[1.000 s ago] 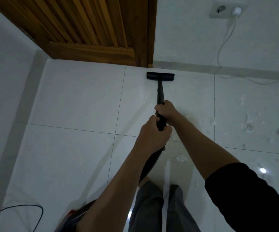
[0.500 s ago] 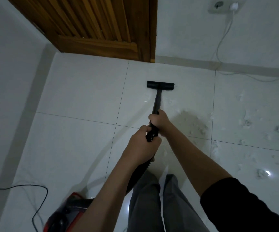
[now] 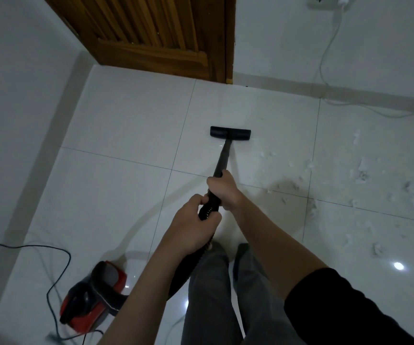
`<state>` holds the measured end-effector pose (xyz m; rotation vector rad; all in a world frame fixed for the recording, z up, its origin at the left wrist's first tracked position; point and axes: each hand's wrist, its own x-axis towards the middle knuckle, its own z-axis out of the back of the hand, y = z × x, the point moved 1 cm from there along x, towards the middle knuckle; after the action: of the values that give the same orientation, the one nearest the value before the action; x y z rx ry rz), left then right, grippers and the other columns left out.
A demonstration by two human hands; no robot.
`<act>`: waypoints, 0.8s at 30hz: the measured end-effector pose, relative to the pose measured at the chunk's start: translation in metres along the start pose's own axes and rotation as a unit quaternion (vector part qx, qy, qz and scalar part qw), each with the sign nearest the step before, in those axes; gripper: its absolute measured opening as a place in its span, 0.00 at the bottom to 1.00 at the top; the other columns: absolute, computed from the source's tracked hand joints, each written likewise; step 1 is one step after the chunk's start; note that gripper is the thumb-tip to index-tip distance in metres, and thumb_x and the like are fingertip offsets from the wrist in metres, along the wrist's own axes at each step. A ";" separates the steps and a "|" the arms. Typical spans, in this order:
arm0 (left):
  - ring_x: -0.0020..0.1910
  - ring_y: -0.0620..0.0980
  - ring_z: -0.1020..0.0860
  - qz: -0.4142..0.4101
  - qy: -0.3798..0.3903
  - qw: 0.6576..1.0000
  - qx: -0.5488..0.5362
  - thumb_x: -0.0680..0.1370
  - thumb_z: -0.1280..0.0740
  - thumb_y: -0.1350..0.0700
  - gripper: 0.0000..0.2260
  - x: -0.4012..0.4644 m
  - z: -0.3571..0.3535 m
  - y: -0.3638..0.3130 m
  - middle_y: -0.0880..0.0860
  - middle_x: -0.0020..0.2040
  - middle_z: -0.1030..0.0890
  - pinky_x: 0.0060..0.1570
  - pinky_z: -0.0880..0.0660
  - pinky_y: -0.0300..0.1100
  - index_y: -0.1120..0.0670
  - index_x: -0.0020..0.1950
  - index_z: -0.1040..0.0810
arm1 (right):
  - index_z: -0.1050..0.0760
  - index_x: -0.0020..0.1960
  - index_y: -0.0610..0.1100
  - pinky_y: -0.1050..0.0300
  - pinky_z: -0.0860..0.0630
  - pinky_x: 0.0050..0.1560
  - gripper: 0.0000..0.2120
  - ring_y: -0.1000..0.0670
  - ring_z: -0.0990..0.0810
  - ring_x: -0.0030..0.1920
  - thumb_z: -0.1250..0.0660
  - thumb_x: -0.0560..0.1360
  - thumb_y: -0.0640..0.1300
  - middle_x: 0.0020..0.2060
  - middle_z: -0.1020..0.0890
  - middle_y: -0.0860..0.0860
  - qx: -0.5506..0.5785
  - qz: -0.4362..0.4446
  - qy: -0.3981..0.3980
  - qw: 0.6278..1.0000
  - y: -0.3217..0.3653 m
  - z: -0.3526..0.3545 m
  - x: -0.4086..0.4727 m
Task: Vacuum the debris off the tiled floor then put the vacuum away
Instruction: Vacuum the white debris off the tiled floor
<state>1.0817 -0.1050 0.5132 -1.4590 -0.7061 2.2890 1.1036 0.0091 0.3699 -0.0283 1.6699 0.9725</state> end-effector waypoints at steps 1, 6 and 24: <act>0.26 0.50 0.21 0.002 -0.001 1.000 -0.007 0.76 0.38 0.53 0.10 -0.005 -0.001 0.005 0.51 0.30 0.22 0.34 0.23 0.46 0.46 0.57 0.29 | 0.35 0.61 0.41 0.55 0.27 0.32 0.15 0.44 0.25 0.40 0.41 0.74 0.34 0.43 0.26 0.43 -0.004 -0.003 0.000 1.000 -0.005 -0.001 -0.004; 0.26 0.51 0.22 -0.002 -0.008 1.000 -0.018 0.75 0.37 0.53 0.09 -0.026 -0.005 0.028 0.49 0.28 0.24 0.33 0.23 0.47 0.45 0.55 0.28 | 0.35 0.61 0.40 0.56 0.27 0.31 0.15 0.44 0.24 0.40 0.41 0.75 0.34 0.45 0.26 0.42 -0.001 -0.008 0.003 1.000 -0.024 -0.009 -0.025; 0.27 0.50 0.20 -0.003 0.016 1.000 0.002 0.76 0.38 0.55 0.09 -0.106 0.029 0.158 0.53 0.35 0.22 0.33 0.22 0.44 0.43 0.54 0.32 | 0.35 0.50 0.42 0.49 0.24 0.39 0.08 0.43 0.26 0.38 0.41 0.74 0.34 0.42 0.28 0.41 0.004 0.006 -0.026 1.000 -0.134 -0.100 -0.094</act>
<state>1.0971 -0.2968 0.5113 -1.4863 -0.6963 2.2560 1.1220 -0.1821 0.3702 0.0125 1.6281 0.9682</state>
